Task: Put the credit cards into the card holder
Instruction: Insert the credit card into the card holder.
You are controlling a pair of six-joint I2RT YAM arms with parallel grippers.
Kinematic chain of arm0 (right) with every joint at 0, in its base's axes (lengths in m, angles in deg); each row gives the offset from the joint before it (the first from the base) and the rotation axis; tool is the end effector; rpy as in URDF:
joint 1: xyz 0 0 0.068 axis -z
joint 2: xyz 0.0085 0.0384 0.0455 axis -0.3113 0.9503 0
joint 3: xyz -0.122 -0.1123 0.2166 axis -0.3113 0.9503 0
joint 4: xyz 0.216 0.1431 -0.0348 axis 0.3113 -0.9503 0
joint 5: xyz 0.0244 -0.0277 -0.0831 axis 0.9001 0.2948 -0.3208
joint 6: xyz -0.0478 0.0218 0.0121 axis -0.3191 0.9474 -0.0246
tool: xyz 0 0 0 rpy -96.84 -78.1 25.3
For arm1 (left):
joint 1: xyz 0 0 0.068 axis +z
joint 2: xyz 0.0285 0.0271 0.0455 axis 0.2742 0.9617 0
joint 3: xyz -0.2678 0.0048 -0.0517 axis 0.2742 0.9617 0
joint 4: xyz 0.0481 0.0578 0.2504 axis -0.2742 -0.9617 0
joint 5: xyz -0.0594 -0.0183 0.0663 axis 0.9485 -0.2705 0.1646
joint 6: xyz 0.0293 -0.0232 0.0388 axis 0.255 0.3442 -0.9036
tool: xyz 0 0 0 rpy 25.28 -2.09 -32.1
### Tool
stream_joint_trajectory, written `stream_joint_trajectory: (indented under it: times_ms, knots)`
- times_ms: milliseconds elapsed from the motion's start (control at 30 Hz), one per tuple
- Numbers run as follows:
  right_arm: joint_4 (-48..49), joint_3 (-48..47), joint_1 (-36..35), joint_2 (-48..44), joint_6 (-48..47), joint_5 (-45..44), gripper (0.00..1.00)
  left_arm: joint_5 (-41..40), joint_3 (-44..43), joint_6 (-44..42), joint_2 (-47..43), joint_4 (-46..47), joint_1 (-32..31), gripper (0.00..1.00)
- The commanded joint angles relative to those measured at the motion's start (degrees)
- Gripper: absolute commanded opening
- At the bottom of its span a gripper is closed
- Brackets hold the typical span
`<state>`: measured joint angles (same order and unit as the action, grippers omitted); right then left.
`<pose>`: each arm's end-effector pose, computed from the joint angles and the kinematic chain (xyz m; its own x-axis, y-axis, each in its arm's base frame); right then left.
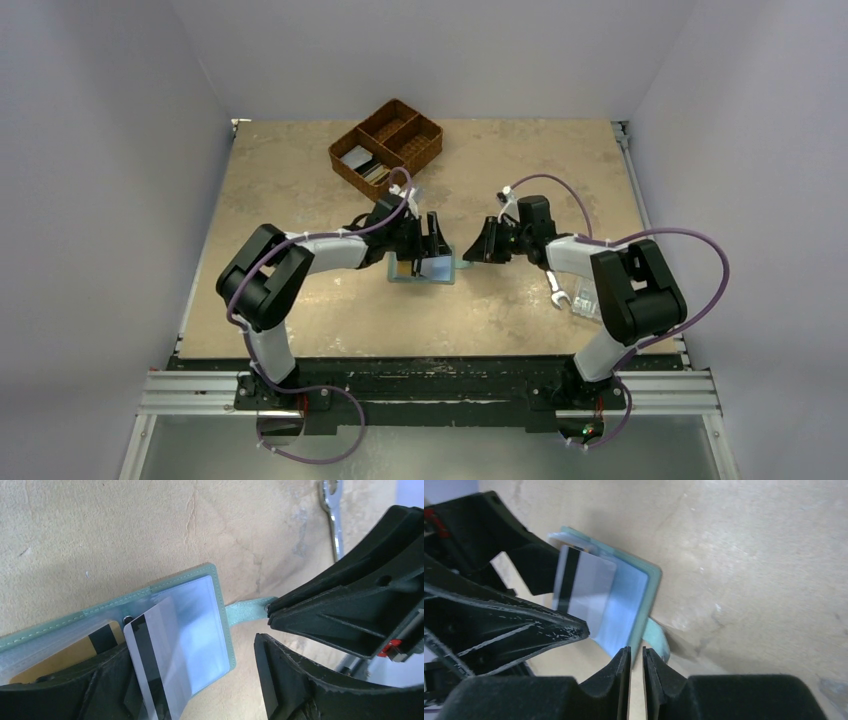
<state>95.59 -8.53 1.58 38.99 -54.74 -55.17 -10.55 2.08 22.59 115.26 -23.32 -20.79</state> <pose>0.2934 0.1076 0.1486 -0.8759 0.1536 -0.4574 -0.2315 0.6980 0.6776 0.2949 -0.2300 0.1561 -0.8676 -0.1389 -0.4775 0.2068 0.7725 -0.6004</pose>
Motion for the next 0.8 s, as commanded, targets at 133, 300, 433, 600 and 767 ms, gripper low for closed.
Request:
stream_joint_trajectory:
  times_ms: [133, 300, 433, 600, 767]
  knots:
    - [11.43, 0.12, -3.19, 4.08, 7.95, 7.69, 0.18, 11.25, 7.55, 8.8, -1.07, 18.87, 1.9, 0.73]
    - [15.49, -0.32, -5.61, 7.2, 11.51, 7.94, 0.13, 10.32, 12.18, 10.5, -2.87, 25.25, 1.9, 0.73]
    - [19.88, 0.56, -6.03, 8.76, 14.39, 7.99, 0.14, 10.1, 14.47, 11.08, -3.5, 28.37, 1.91, 0.72]
    - [24.67, 0.97, -5.97, 11.94, 17.53, 7.92, 0.15, 11.01, 16.28, 11.26, -3.59, 31.64, 1.9, 0.72]
    - [25.63, 1.94, -5.99, 14.28, 17.38, 8.28, 0.15, 9.67, 13.61, 5.32, -5.45, 22.94, 1.95, 0.74]
